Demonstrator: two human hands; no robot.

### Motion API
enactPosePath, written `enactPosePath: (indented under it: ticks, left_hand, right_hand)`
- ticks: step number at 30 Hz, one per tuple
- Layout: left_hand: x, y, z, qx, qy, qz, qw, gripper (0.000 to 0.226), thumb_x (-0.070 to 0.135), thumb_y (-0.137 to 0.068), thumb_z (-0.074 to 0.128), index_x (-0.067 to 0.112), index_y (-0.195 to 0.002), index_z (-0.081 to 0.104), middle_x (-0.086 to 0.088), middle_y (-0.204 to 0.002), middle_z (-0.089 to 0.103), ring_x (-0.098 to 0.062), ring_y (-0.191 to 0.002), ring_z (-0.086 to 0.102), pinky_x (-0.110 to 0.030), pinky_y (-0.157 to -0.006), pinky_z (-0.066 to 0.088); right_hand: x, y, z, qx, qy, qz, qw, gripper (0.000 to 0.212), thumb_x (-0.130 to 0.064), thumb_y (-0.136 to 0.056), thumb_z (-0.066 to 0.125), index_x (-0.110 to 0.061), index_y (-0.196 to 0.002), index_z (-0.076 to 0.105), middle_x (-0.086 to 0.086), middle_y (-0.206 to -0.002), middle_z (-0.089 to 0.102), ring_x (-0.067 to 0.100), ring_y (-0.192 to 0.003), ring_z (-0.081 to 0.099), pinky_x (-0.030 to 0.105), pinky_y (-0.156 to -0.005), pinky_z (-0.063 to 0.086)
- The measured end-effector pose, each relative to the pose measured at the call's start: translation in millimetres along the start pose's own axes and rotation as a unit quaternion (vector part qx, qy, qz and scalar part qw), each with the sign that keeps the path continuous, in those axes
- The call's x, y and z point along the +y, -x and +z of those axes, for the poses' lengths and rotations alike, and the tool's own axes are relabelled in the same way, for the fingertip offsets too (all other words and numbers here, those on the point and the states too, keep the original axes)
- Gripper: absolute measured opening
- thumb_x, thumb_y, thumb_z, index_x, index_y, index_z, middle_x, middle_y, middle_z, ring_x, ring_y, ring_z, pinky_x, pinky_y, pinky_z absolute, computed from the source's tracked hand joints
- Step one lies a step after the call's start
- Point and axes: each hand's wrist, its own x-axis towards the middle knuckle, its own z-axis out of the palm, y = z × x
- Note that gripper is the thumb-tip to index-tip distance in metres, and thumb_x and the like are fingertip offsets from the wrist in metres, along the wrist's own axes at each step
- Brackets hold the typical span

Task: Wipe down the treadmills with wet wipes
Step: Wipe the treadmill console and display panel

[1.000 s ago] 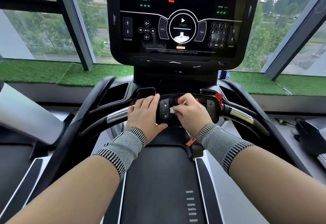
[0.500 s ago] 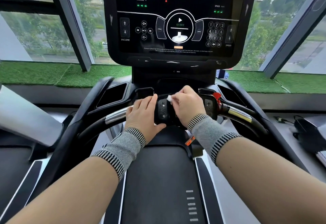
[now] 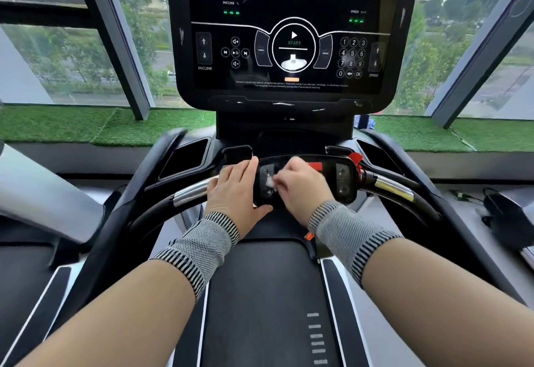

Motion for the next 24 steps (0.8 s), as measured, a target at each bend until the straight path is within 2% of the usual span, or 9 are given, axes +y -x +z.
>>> enactPosePath:
  ticks: [3,7,9,12,16,18,21,24]
  left_hand:
    - [-0.2,0.8,1.1,0.006,-0.001,-0.001,1.000,0.101,0.059,-0.078,0.064,0.023,-0.153,0.007,0.010,-0.153,0.022,-0.016,-0.139,0.020,-0.038,-0.112,0.020]
    - [0.5,1.5,0.0,0.004,0.000,-0.002,1.000,0.101,0.059,-0.077,0.065,0.023,-0.153,0.008,0.010,-0.152,0.023,-0.016,-0.139,0.021,-0.039,-0.112,0.021]
    - [1.3,1.7,-1.5,0.001,-0.001,-0.003,1.000,0.101,0.058,-0.078,0.065,0.023,-0.153,0.008,0.010,-0.153,0.022,-0.015,-0.140,0.020,-0.039,-0.112,0.021]
    - [1.6,0.8,-3.3,-0.005,-0.005,-0.001,1.000,0.101,0.059,-0.079,0.064,0.022,-0.153,0.007,0.010,-0.153,0.021,-0.015,-0.140,0.020,-0.038,-0.112,0.020]
    - [1.2,0.7,-3.4,-0.006,-0.003,0.002,1.000,0.100,0.059,-0.080,0.062,0.021,-0.153,0.007,0.009,-0.153,0.022,-0.017,-0.139,0.020,-0.039,-0.113,0.021]
    - [1.1,0.6,-3.7,-0.013,-0.001,0.001,1.000,0.099,0.059,-0.080,0.062,0.021,-0.153,0.007,0.009,-0.153,0.022,-0.017,-0.140,0.020,-0.040,-0.113,0.021]
    - [-0.5,-0.4,-6.6,-0.030,0.008,0.007,1.000,0.096,0.057,-0.082,0.060,0.022,-0.153,0.005,0.011,-0.153,0.020,-0.016,-0.140,0.017,-0.039,-0.114,0.021]
    - [-7.2,-0.3,-7.7,-0.023,0.027,0.013,0.999,0.088,0.052,-0.085,0.060,0.023,-0.153,0.012,0.012,-0.152,0.025,-0.014,-0.140,0.019,-0.038,-0.113,0.023]
  right_hand:
    - [6.8,14.2,-3.2,-0.019,-0.005,-0.033,0.999,0.005,-0.012,-0.080,0.072,-0.007,-0.080,0.072,0.006,-0.082,0.058,0.024,-0.063,0.060,0.035,-0.057,0.055]
    - [11.2,-9.3,-14.3,0.023,0.012,0.076,0.997,0.019,-0.024,-0.095,0.053,-0.010,-0.098,0.065,0.004,-0.098,0.054,0.021,-0.078,0.057,0.026,-0.069,0.043]
    - [0.4,-10.8,-11.8,0.034,0.008,0.082,0.996,0.019,-0.025,-0.096,0.051,-0.011,-0.100,0.062,0.003,-0.099,0.053,0.020,-0.080,0.056,0.024,-0.069,0.040]
    - [-3.7,2.9,-9.8,0.008,0.001,0.073,0.997,0.017,-0.021,-0.095,0.052,-0.010,-0.102,0.063,0.002,-0.099,0.055,0.019,-0.086,0.056,0.028,-0.075,0.046]
    - [24.7,1.8,-25.2,0.116,-0.028,0.246,0.962,0.014,-0.022,-0.093,0.055,-0.013,-0.100,0.065,0.000,-0.098,0.055,0.014,-0.083,0.051,0.027,-0.082,0.046]
    - [27.9,-1.9,-23.9,0.110,-0.015,0.277,0.954,0.019,-0.024,-0.093,0.055,-0.014,-0.102,0.068,0.001,-0.101,0.057,0.014,-0.086,0.052,0.022,-0.080,0.038]
    - [16.0,-11.8,-17.6,0.098,-0.013,0.263,0.960,0.022,-0.026,-0.094,0.053,-0.014,-0.101,0.070,0.001,-0.101,0.058,0.017,-0.090,0.056,0.021,-0.079,0.037]
    - [-4.1,-23.5,-8.5,0.097,-0.028,0.219,0.971,0.024,-0.025,-0.095,0.052,-0.010,-0.094,0.070,0.001,-0.097,0.056,0.017,-0.084,0.055,0.023,-0.074,0.040]
